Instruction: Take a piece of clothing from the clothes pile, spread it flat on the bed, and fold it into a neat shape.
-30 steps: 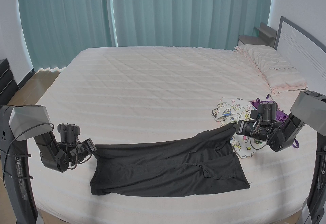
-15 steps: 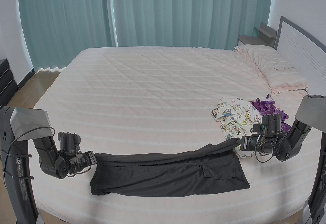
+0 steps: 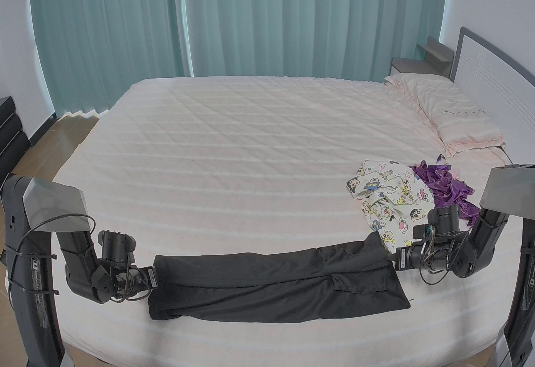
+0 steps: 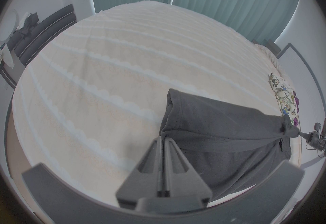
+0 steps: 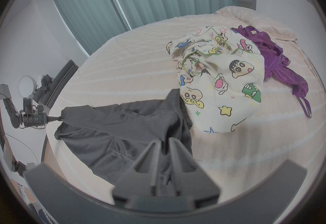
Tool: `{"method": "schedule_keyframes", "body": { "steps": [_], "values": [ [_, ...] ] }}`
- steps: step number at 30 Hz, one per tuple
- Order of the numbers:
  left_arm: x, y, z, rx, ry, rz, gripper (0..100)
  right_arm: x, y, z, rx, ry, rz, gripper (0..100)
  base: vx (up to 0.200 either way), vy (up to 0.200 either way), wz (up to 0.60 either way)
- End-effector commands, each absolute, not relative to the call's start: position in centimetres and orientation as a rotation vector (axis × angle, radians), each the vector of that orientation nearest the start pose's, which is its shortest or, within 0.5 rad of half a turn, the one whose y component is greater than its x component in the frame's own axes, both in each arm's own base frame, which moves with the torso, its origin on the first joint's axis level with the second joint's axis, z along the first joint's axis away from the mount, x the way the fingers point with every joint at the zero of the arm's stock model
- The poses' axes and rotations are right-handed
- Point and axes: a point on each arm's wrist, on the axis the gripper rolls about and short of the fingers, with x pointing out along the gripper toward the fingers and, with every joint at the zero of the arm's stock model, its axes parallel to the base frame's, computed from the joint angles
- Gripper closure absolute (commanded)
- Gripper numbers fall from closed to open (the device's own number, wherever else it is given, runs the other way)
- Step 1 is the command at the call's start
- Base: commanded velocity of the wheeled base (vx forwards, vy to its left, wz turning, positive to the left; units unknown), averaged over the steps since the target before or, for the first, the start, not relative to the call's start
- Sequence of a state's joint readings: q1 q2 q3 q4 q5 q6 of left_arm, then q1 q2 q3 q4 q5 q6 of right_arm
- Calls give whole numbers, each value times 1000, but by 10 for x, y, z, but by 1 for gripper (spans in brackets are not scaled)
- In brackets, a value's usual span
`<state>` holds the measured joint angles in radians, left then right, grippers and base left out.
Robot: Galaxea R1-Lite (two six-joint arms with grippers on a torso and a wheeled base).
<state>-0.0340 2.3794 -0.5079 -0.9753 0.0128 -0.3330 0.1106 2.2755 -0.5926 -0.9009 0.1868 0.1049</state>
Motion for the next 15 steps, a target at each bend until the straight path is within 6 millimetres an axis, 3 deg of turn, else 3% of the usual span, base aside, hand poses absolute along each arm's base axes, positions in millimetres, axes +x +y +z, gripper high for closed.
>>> {"method": "schedule_keyframes", "body": {
  "steps": [1,7,10,15],
  "values": [
    [296,-11,-65,-285,911,130,0,317,42,-36,126,833,245,0,0,0,0],
    [290,-3,-61,-312,907,152,0,320,38,-18,142,771,234,0,0,0,0],
    [291,4,-47,-380,860,170,0,322,39,-5,175,728,230,0,0,0,0],
    [299,2,-18,-593,769,137,0,329,53,-3,211,715,251,0,0,0,0]
  ]
}}
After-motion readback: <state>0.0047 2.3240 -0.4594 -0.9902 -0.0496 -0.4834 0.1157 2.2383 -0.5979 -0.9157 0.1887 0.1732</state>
